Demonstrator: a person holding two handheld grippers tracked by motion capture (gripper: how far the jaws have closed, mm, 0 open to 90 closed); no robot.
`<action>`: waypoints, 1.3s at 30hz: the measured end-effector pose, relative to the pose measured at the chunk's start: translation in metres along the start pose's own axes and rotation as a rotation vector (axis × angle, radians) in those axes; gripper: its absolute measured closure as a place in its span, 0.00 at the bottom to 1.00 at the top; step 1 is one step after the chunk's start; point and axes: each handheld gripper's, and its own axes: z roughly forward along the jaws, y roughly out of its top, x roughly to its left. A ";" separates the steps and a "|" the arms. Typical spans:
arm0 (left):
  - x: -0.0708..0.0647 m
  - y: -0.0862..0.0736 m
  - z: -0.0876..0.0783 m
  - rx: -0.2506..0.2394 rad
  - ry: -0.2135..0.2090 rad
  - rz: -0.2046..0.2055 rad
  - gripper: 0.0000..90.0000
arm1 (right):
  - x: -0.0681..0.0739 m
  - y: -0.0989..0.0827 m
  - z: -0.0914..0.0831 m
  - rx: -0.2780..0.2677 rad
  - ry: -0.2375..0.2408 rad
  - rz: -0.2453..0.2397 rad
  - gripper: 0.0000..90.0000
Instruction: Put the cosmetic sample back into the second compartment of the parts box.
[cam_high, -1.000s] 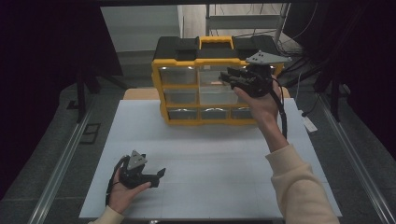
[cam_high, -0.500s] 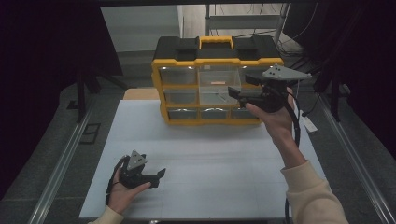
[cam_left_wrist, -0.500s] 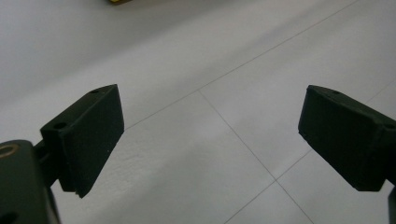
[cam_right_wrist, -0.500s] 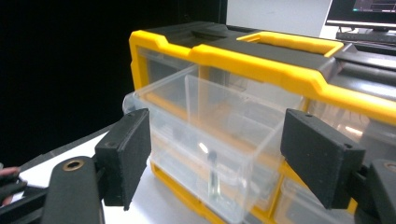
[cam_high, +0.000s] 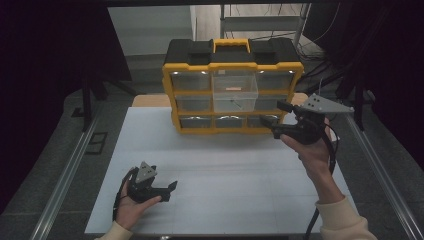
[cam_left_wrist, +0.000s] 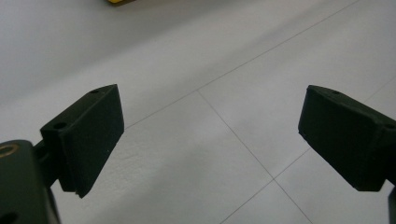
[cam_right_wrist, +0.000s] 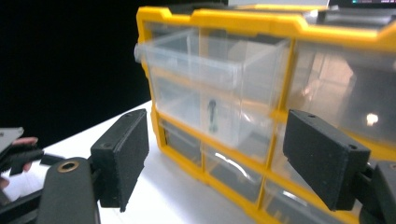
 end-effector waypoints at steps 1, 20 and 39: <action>0.000 0.000 0.000 0.000 -0.001 -0.001 0.08 | 0.000 -0.005 -0.002 0.003 0.002 0.002 0.26; -0.001 0.000 0.002 0.001 0.008 0.007 0.08 | -0.012 -0.117 -0.038 0.156 -0.021 0.096 0.26; -0.001 -0.001 0.004 0.013 0.016 0.012 0.08 | -0.023 -0.180 -0.048 0.280 -0.045 0.140 0.26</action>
